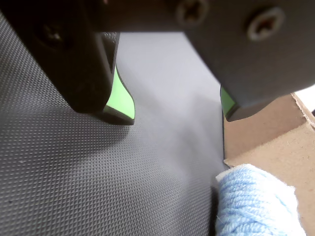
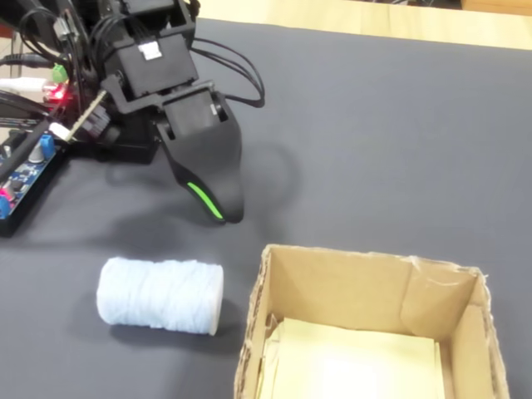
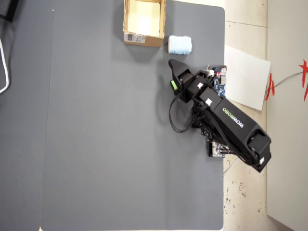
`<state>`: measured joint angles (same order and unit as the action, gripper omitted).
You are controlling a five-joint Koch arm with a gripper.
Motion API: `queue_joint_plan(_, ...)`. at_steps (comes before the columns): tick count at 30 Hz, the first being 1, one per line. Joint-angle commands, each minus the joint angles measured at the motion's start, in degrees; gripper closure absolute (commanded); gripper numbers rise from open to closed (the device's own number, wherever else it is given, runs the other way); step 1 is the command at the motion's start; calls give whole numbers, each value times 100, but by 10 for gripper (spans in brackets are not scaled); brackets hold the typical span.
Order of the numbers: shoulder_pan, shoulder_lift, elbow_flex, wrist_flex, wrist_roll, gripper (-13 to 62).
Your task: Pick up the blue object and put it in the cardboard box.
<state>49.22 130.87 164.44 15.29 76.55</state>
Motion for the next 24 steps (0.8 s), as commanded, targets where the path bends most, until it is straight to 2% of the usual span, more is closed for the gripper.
queue_joint_plan(1,35,483,-387,9,-53,157)
queue_joint_plan(24,281,439,-791,439,-53,157)
